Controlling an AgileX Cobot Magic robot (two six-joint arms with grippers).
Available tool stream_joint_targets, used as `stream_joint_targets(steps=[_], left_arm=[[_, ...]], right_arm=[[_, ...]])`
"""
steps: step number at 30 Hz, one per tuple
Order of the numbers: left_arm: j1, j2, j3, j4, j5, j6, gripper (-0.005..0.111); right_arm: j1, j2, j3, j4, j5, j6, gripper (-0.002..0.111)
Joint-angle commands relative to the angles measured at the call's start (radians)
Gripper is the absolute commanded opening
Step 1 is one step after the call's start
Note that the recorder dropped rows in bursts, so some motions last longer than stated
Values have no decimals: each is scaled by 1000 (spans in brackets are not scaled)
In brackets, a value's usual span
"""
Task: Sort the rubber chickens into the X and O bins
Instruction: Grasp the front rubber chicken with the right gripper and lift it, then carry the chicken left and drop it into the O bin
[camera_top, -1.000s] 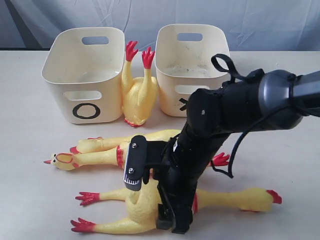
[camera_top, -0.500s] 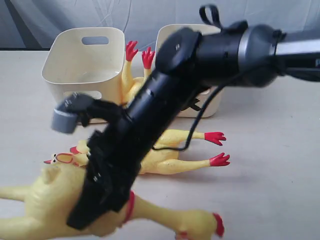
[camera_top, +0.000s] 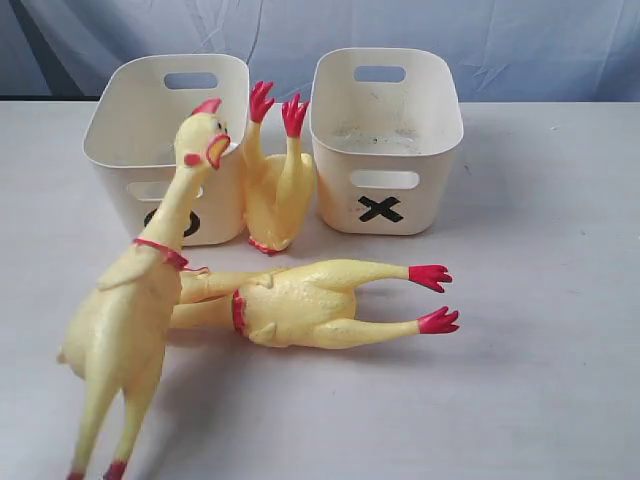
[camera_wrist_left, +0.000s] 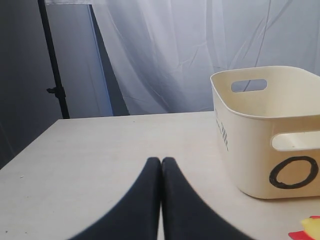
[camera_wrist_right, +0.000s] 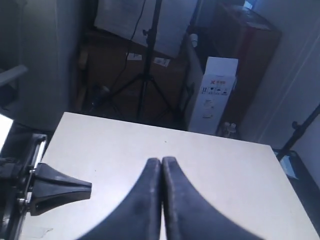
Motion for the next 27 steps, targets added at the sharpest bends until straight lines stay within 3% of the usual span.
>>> stream_joint_targets(steps=[1, 6, 11, 14, 19, 20, 21, 27], left_arm=[[-10, -5, -1, 4, 1, -1, 0], [-10, -5, -1, 4, 1, -1, 0], [-10, -5, -1, 4, 1, -1, 0], [-10, -5, -1, 4, 1, -1, 0], [-10, -5, -1, 6, 1, -1, 0], [-10, -5, -1, 6, 1, -1, 0], [-10, -5, -1, 6, 1, -1, 0], [-10, -5, -1, 6, 1, -1, 0]], right_arm=[[-1, -7, -29, 4, 78, -4, -1], [-1, -9, -29, -42, 135, -4, -1], [17, 11, -29, -422, 380, 12, 2], [57, 45, -20, -675, 437, 123, 22], [137, 98, 75, -792, 412, 194, 90], [151, 110, 87, -802, 383, 194, 99], [173, 133, 97, -829, 374, 194, 105], [265, 274, 101, -1034, 353, 194, 104]])
